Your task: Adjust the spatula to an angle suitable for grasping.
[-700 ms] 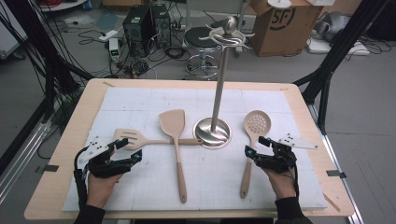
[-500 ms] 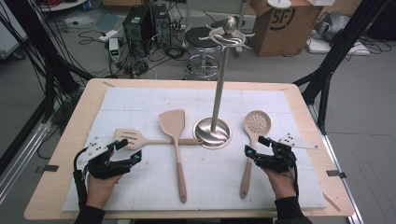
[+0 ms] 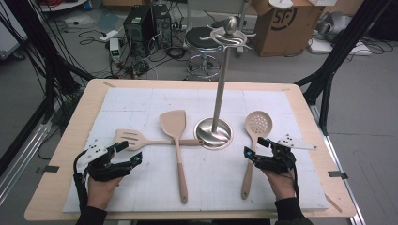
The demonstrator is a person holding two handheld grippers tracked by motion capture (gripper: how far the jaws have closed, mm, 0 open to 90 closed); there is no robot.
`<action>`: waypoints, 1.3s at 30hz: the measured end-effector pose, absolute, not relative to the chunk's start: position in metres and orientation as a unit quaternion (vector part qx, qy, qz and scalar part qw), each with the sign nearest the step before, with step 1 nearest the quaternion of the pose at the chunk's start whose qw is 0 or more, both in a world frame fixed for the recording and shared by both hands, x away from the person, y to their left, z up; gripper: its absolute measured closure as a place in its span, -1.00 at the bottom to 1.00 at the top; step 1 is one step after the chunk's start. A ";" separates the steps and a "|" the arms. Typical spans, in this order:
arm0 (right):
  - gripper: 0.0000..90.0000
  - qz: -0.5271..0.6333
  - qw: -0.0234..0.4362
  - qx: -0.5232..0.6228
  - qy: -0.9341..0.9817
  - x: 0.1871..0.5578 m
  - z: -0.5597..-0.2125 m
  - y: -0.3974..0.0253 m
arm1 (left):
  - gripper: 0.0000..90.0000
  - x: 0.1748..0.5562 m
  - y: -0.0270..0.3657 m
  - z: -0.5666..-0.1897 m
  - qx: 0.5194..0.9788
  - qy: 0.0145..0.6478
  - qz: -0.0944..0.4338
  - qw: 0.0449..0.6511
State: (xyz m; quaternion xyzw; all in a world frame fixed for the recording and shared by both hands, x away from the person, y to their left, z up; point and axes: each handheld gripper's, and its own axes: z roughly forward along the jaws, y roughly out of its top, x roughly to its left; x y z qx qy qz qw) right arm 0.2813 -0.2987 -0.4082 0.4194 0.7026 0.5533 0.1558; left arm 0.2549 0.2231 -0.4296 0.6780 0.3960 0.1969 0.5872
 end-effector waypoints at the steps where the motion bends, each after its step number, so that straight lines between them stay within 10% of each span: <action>1: -0.55 0.553 0.153 0.418 0.704 0.282 -0.408 -0.298 | -0.47 0.254 0.223 -0.430 0.684 0.392 0.205 0.580; 10: -0.33 0.565 0.106 0.385 0.722 0.278 -0.404 -0.275 | -0.47 0.253 0.227 -0.430 0.677 0.399 0.210 0.582; 27: 1.00 0.553 -0.018 0.336 0.762 0.287 -0.409 -0.182 | -0.47 0.259 0.220 -0.430 0.676 0.393 0.202 0.589; 39: 1.00 0.486 -0.060 0.332 0.806 0.284 -0.415 -0.121 | -0.47 0.259 0.218 -0.431 0.679 0.390 0.203 0.588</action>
